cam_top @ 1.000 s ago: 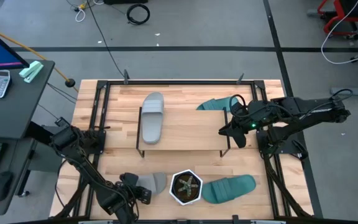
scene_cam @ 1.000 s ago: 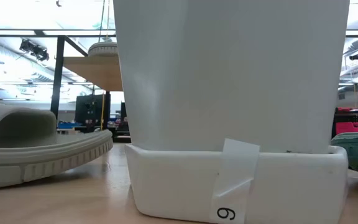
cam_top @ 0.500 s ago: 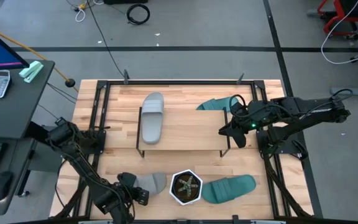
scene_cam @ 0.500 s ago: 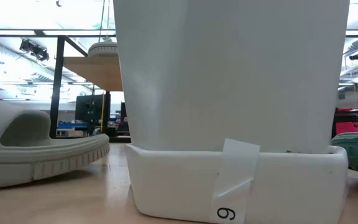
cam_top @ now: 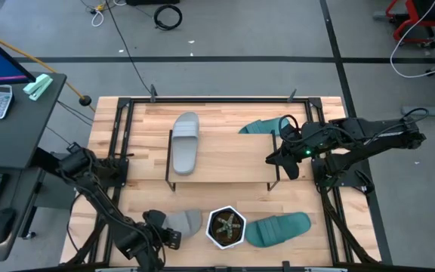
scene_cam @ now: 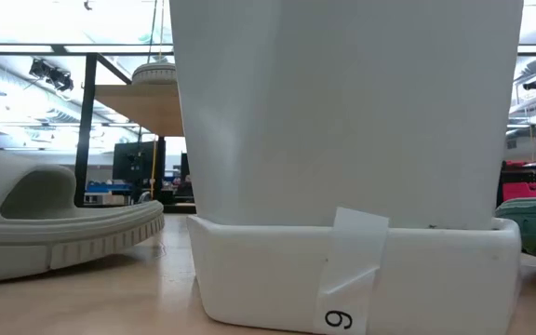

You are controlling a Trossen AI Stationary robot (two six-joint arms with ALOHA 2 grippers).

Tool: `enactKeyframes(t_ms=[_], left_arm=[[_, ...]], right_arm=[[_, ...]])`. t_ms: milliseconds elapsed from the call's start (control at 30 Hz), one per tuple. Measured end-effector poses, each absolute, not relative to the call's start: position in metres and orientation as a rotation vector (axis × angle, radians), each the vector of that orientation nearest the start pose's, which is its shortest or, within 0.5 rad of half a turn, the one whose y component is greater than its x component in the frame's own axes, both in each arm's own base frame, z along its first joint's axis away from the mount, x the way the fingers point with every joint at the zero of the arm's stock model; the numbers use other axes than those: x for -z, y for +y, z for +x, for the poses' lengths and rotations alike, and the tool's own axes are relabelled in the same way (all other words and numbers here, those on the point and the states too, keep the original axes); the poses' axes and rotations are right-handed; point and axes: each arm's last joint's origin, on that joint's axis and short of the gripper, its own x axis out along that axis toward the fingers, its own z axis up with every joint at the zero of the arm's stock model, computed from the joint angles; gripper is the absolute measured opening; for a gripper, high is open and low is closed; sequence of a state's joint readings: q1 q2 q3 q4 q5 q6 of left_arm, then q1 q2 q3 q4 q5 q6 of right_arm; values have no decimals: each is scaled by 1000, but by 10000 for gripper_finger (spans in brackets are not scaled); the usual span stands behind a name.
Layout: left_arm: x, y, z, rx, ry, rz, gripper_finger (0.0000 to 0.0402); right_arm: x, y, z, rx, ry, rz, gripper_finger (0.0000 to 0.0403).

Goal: Pick and place slides into the shelf
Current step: Put the gray slide on the shelf aligned with the other gray slide

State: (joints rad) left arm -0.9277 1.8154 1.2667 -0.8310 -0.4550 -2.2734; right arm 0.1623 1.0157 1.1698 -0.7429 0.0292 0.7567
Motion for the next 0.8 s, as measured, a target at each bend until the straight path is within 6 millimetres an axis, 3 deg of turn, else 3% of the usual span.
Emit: enactKeyframes(t_ms=[233,567,700,800], left_arm=[[-189,-261,221,-843,764,-1117,189],[-162,-267,230,-868,748,-1078,172],[-161,-266,230,-872,753,-1069,140],[-163,-265,229,-877,754,-1053,86]], right_arm=[[-371,31,192,97,600,681,69],[-372,31,192,97,597,681,69],[-372,31,192,97,597,681,69],[-372,31,192,97,597,681,69]])
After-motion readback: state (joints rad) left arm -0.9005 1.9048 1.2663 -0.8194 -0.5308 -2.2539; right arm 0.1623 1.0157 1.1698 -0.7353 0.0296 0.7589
